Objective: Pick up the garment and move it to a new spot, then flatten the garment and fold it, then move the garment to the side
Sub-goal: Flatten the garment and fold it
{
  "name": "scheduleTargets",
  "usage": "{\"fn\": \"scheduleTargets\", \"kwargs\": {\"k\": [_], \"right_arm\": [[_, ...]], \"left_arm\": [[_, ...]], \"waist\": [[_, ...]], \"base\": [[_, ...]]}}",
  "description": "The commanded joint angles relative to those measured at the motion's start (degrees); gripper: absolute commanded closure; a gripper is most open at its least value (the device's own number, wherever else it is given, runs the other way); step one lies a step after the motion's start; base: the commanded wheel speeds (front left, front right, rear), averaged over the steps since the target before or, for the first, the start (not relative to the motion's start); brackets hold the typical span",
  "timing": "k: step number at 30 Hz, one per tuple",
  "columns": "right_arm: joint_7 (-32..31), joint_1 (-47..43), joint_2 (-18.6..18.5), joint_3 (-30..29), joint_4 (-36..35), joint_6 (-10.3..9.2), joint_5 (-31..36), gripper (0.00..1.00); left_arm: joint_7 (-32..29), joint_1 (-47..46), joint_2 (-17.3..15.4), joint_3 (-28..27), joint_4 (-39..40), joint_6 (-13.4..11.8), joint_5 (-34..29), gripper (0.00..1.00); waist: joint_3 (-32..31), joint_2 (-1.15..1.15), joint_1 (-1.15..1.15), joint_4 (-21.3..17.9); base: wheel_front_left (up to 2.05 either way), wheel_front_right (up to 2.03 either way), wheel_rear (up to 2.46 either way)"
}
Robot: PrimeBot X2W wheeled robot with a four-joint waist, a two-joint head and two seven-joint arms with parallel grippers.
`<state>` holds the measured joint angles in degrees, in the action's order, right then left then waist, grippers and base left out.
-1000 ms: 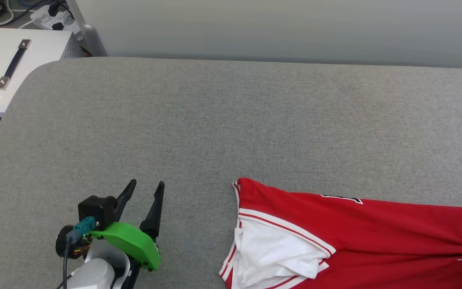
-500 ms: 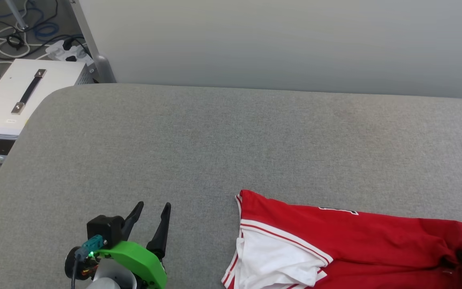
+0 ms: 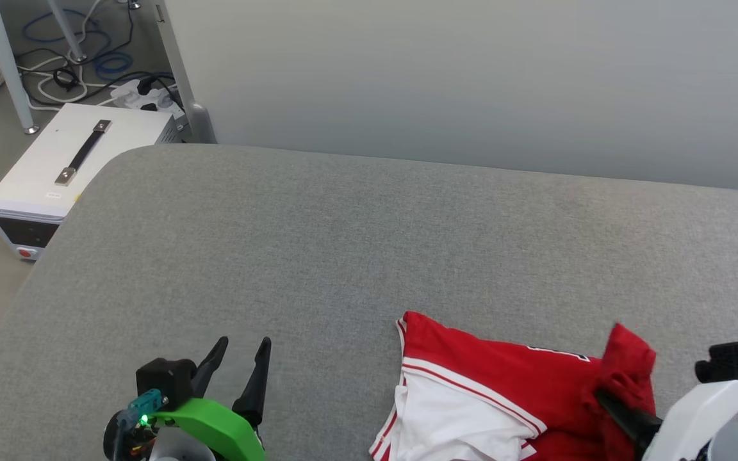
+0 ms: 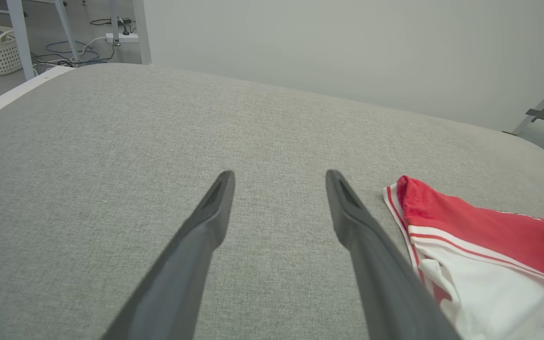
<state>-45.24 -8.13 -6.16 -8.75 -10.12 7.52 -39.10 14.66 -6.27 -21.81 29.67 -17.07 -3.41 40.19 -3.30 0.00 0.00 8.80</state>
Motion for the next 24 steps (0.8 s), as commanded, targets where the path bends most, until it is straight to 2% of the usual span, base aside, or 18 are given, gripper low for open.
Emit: {"fn": "scheduleTargets", "kwargs": {"k": [1, 7, 16, 24], "right_arm": [[-0.5, 0.5, 0.8, 1.1, -0.7, -0.03, 0.1, 1.00], [1.0, 2.9, 3.1, 6.8, 1.1, -0.03, -0.6, 1.00], [13.3, 7.8, 3.3, 18.3, 12.9, -0.03, -5.7, 1.00], [20.5, 12.4, 3.3, 22.2, 23.3, -0.03, -1.0, 1.00]], "left_arm": [[0.3, 0.7, 0.0, -0.4, 0.0, 0.3, -0.7, 0.00], [0.3, 0.2, 0.1, -1.1, -0.1, 0.5, -1.1, 0.00], [0.3, -0.4, 0.5, -1.9, -0.6, 1.0, -1.4, 0.00], [0.3, -1.2, 0.7, -1.7, -1.7, 1.2, -1.6, 0.00]], "waist": [[0.1, 0.00, 0.00, 0.5], [1.1, 0.00, 0.00, 2.0], [2.2, 0.00, 0.00, 4.4], [3.1, 0.00, 0.00, 6.6]], "base": [[0.00, 0.00, 0.00], [0.00, 0.00, 0.00], [0.00, 0.00, 0.00], [0.00, 0.00, 0.00]]}}
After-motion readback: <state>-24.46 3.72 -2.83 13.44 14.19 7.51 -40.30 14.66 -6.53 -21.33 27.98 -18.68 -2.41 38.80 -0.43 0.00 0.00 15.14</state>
